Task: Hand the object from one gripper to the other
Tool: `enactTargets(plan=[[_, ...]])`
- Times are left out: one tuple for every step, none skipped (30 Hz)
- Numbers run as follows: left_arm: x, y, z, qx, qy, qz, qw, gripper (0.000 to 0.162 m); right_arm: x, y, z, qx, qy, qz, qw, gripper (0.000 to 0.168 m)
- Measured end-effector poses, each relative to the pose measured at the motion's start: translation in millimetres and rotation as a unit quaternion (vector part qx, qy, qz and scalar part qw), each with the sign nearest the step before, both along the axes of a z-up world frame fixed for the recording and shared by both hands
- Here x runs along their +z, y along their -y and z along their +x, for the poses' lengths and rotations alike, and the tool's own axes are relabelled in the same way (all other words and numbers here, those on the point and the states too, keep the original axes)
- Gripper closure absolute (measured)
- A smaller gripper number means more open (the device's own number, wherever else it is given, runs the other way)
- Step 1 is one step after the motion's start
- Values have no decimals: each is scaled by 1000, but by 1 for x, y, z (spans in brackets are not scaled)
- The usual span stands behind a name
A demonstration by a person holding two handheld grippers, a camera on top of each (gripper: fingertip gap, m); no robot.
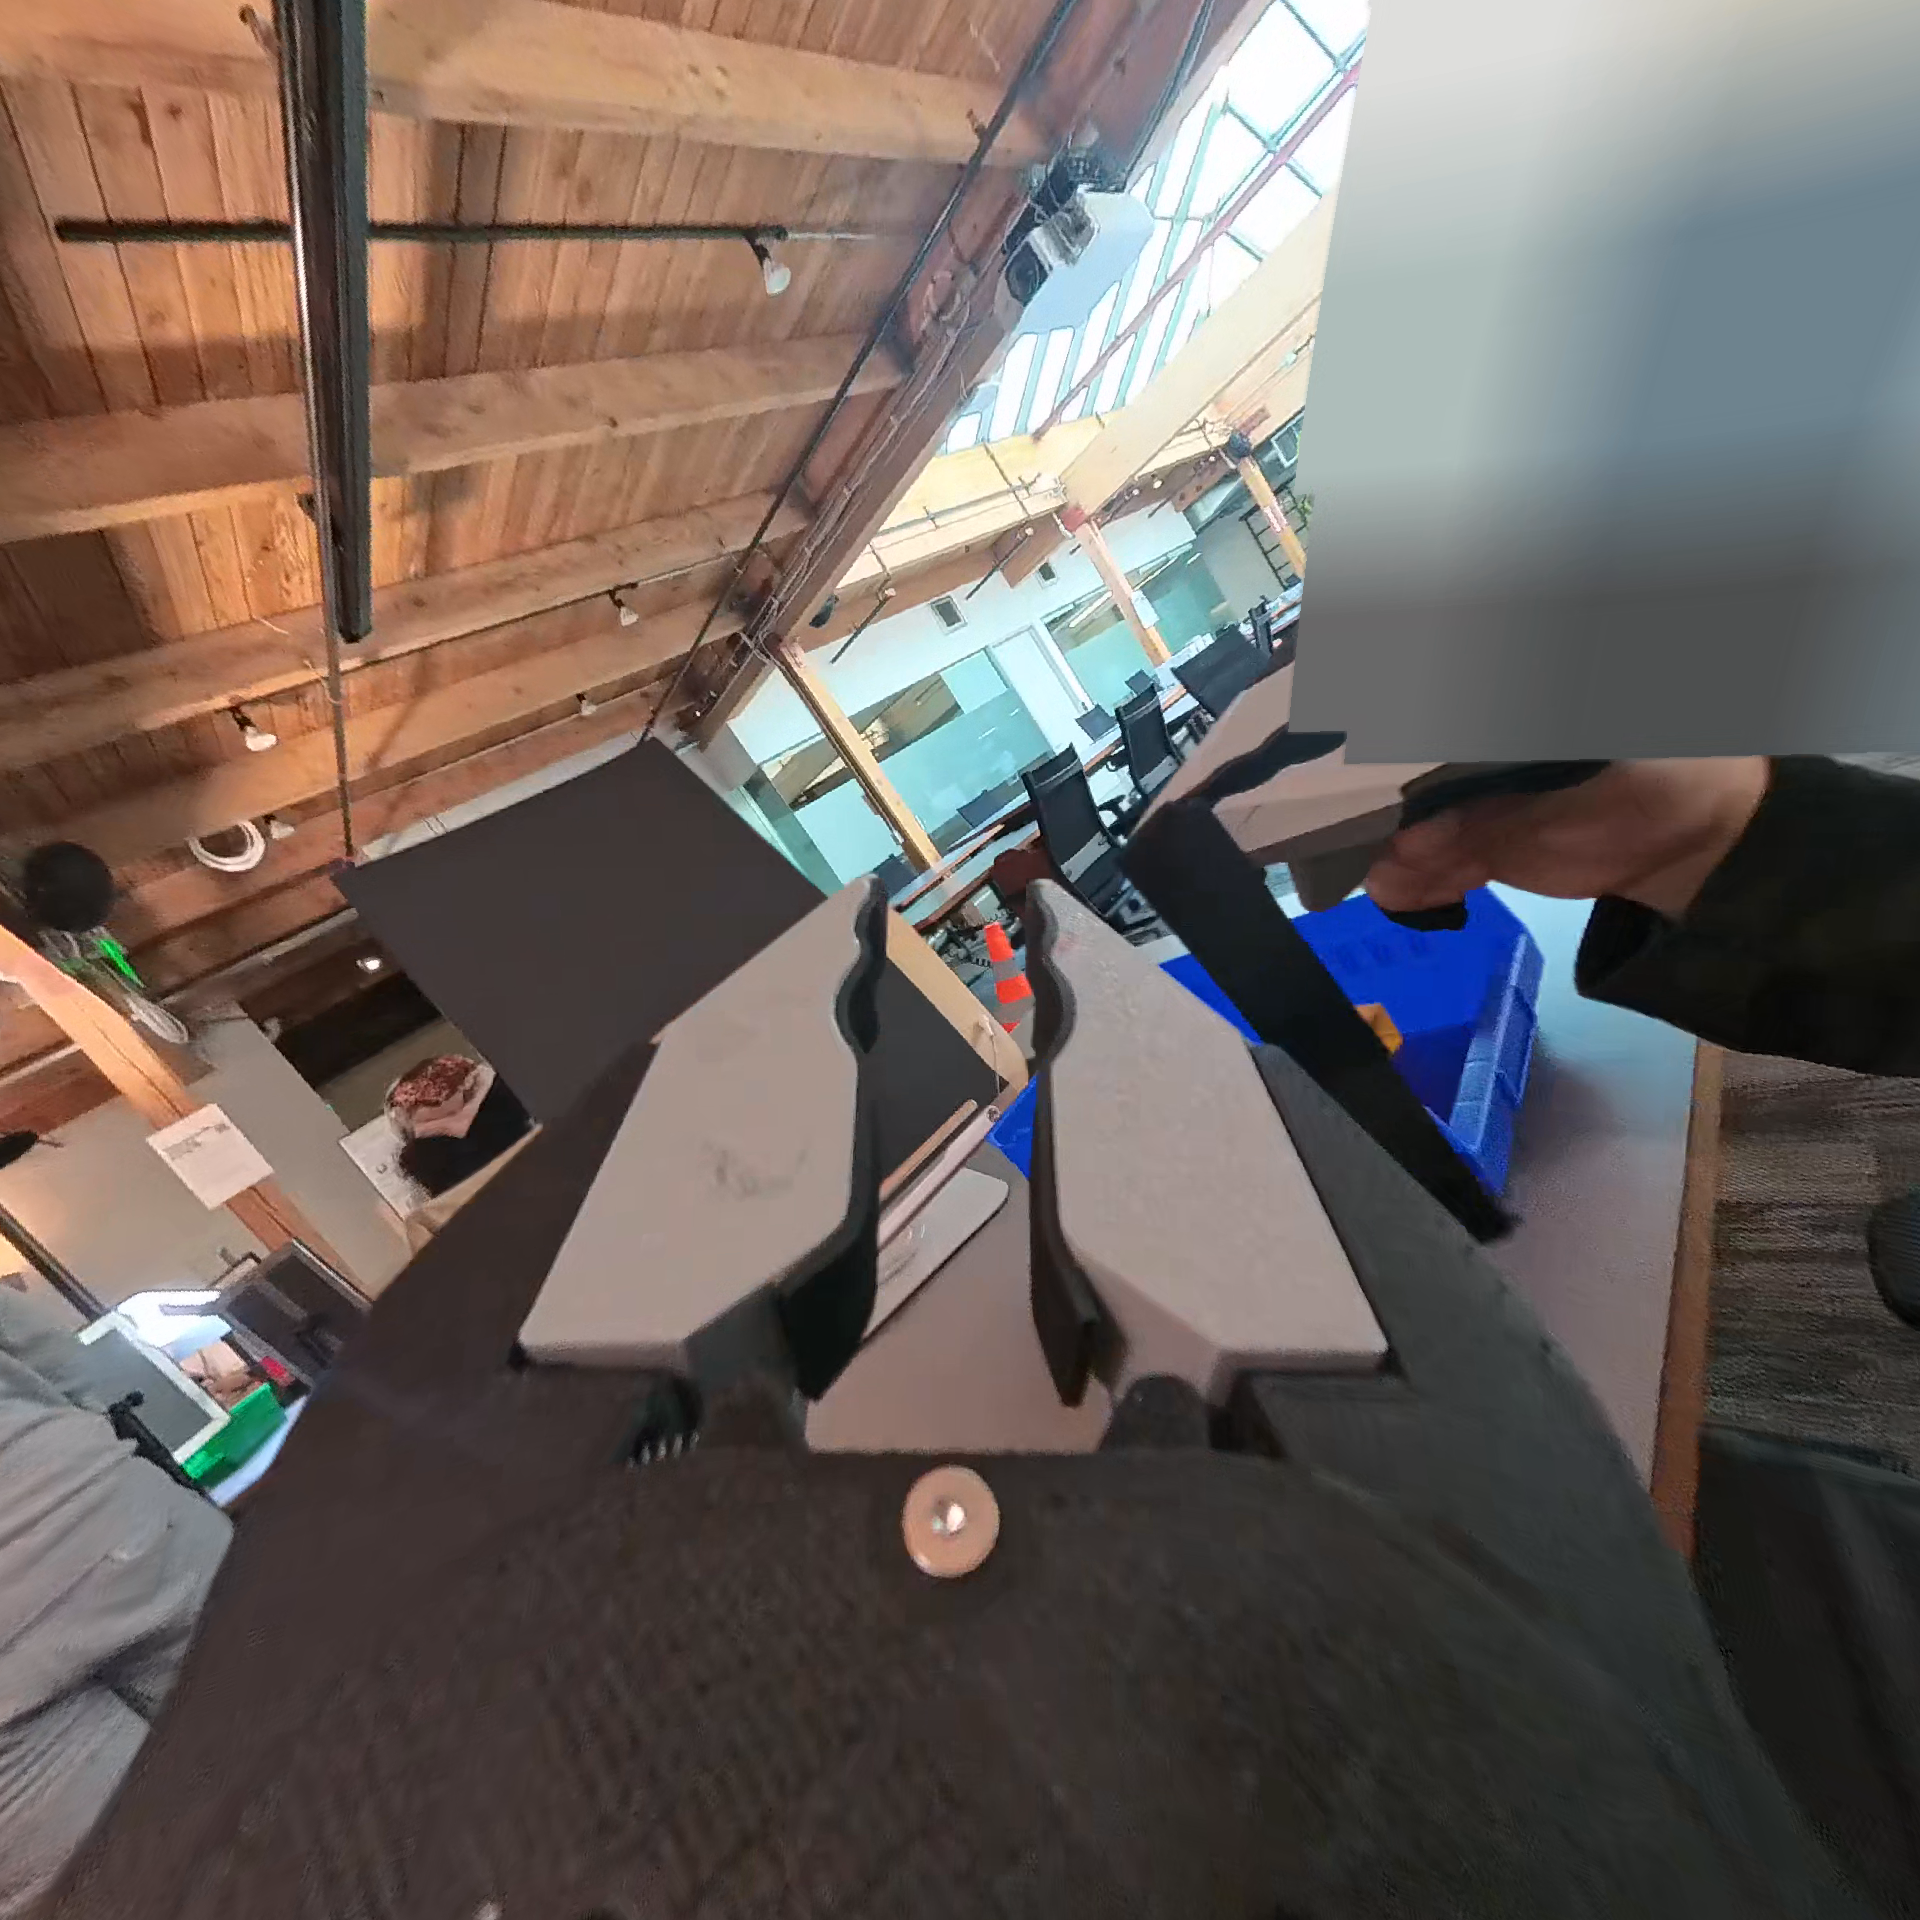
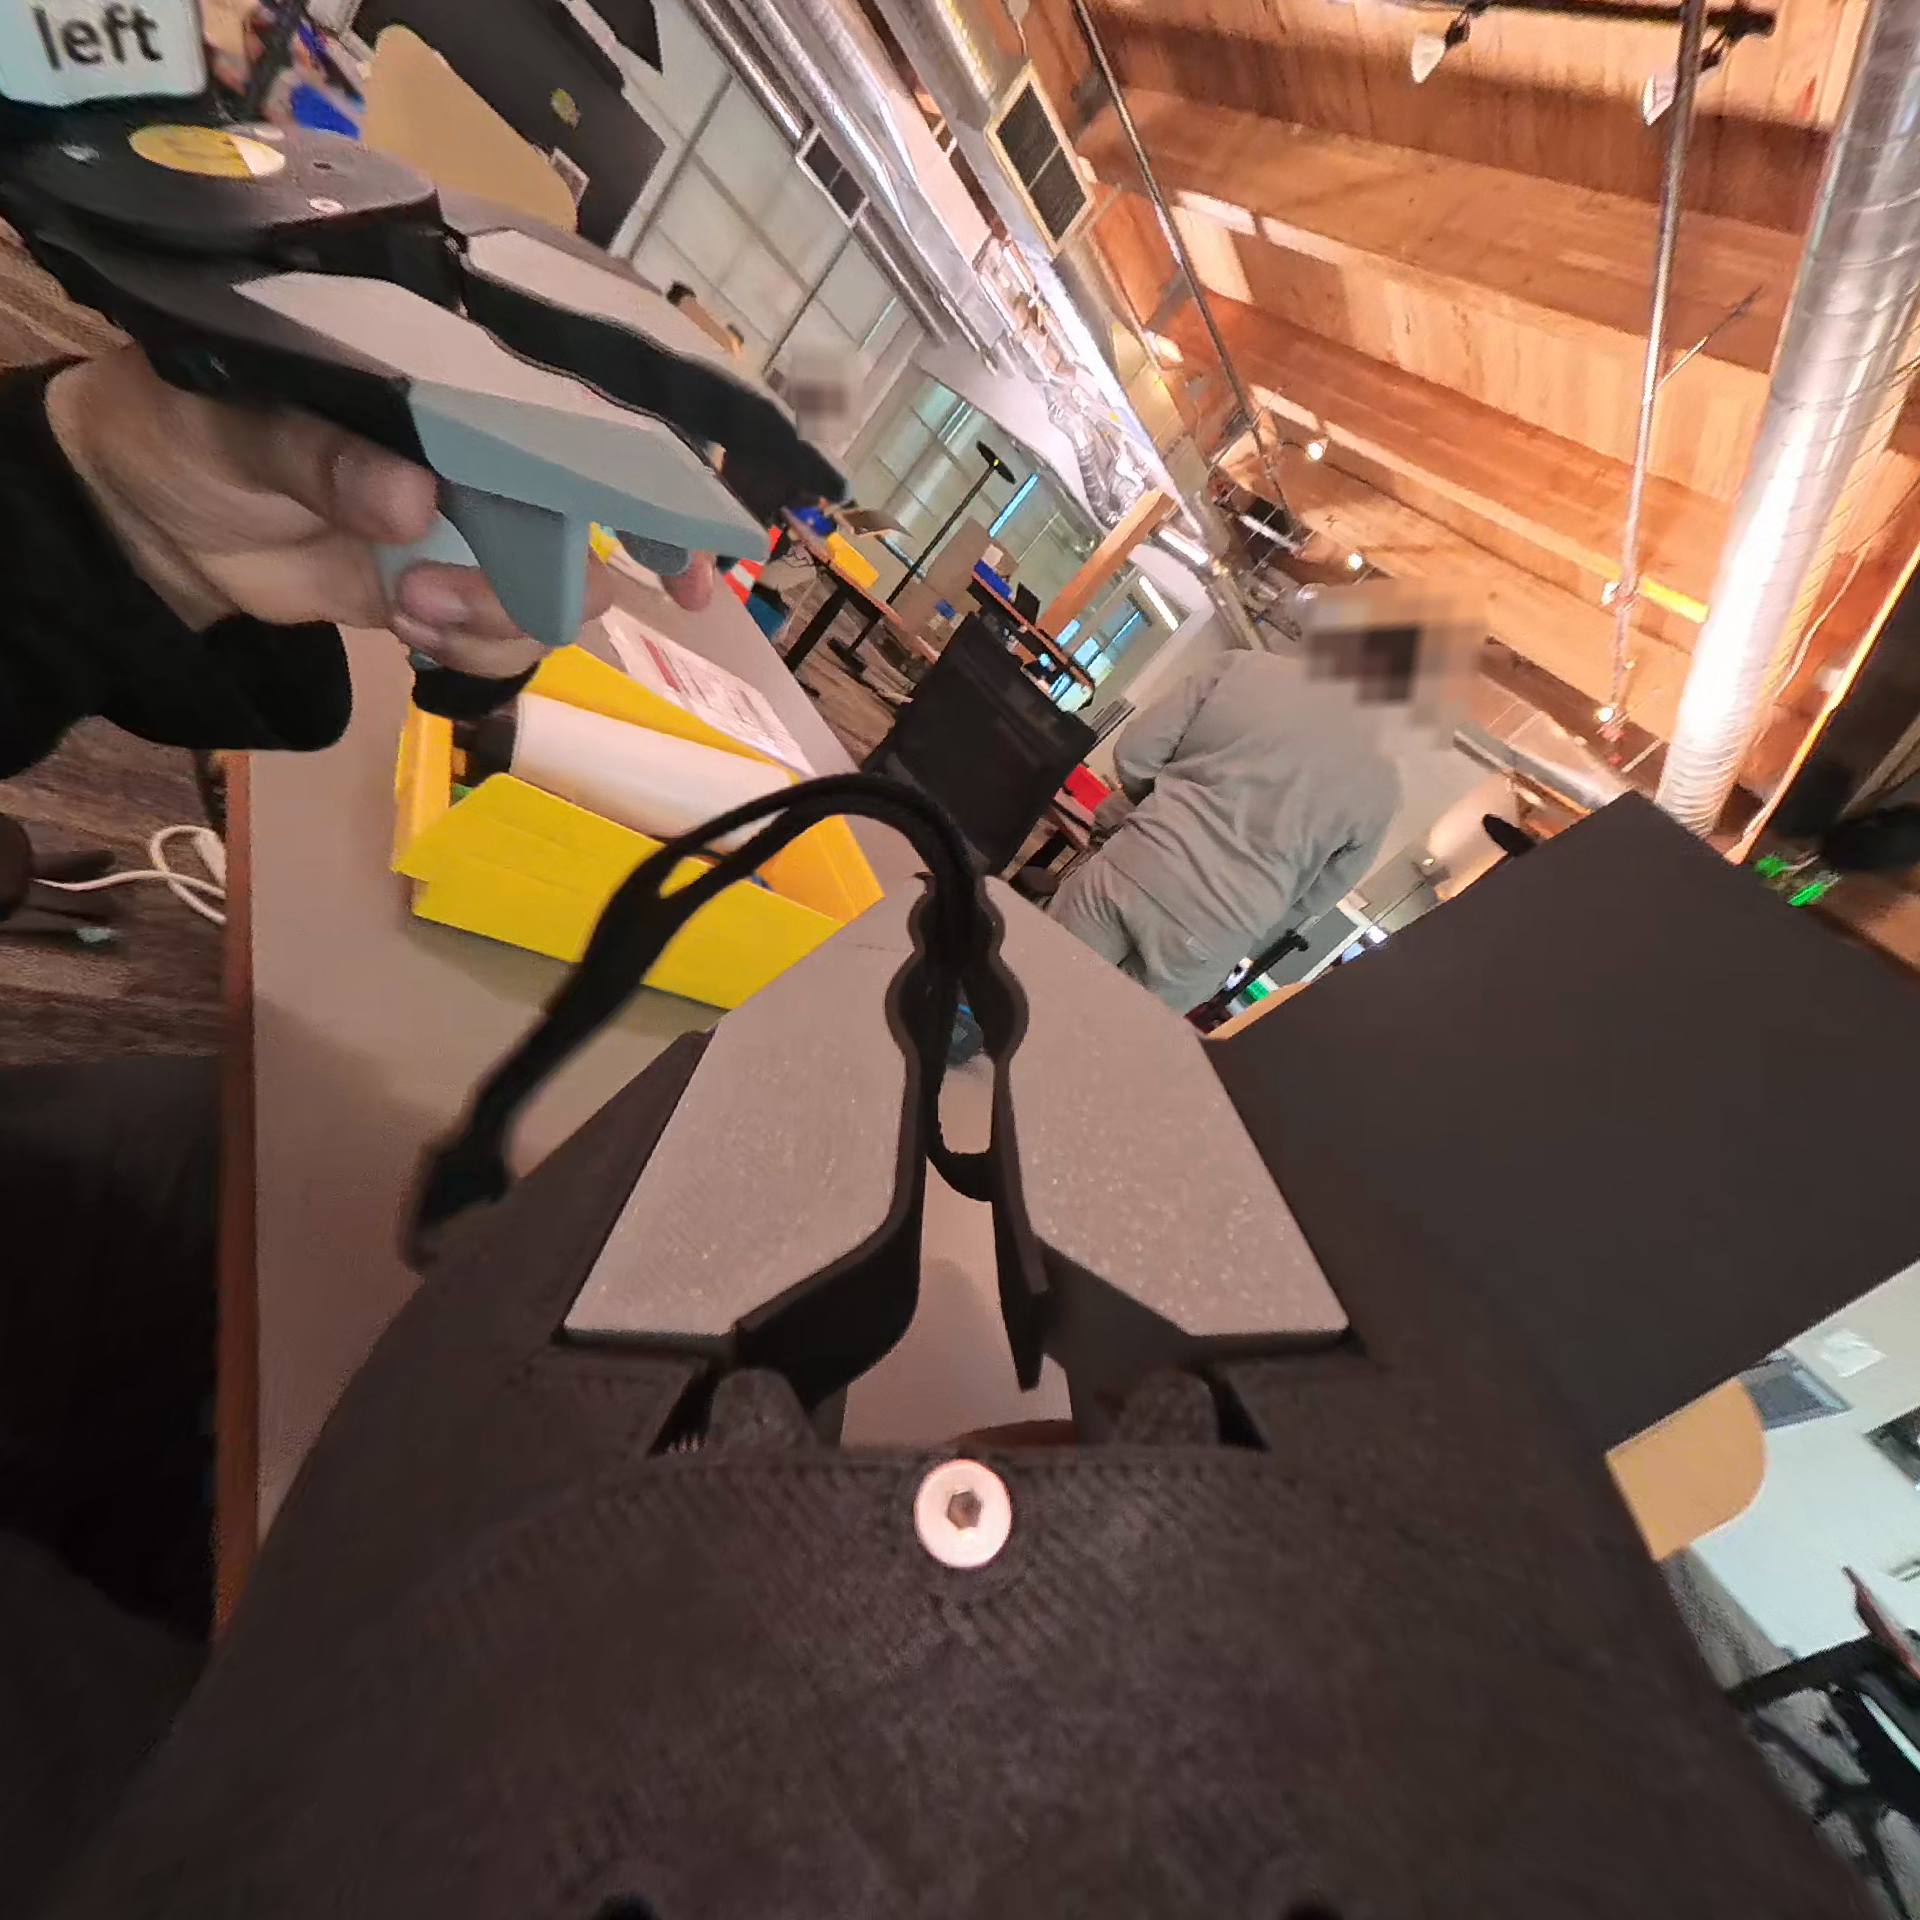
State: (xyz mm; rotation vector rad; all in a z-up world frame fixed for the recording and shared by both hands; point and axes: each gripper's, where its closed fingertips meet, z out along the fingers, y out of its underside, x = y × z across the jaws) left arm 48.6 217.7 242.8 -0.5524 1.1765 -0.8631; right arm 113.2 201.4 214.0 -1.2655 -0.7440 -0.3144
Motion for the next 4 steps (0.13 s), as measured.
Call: enactTargets(plan=[[0,5,-2,-7,-2,4,1000,138,1,1,-1,3,6,10,1000,167],[-1,9,-3,-17,-8,4,1000,137,2,4,-5,13,16,21,1000,167],[-3,13,-3,-29,-17,-2,999,136,3,8,-10,28,31,34,999,167],[-7,18,-2,-48,-32,-15,998,135,4,12,-15,38,47,51,997,167]])
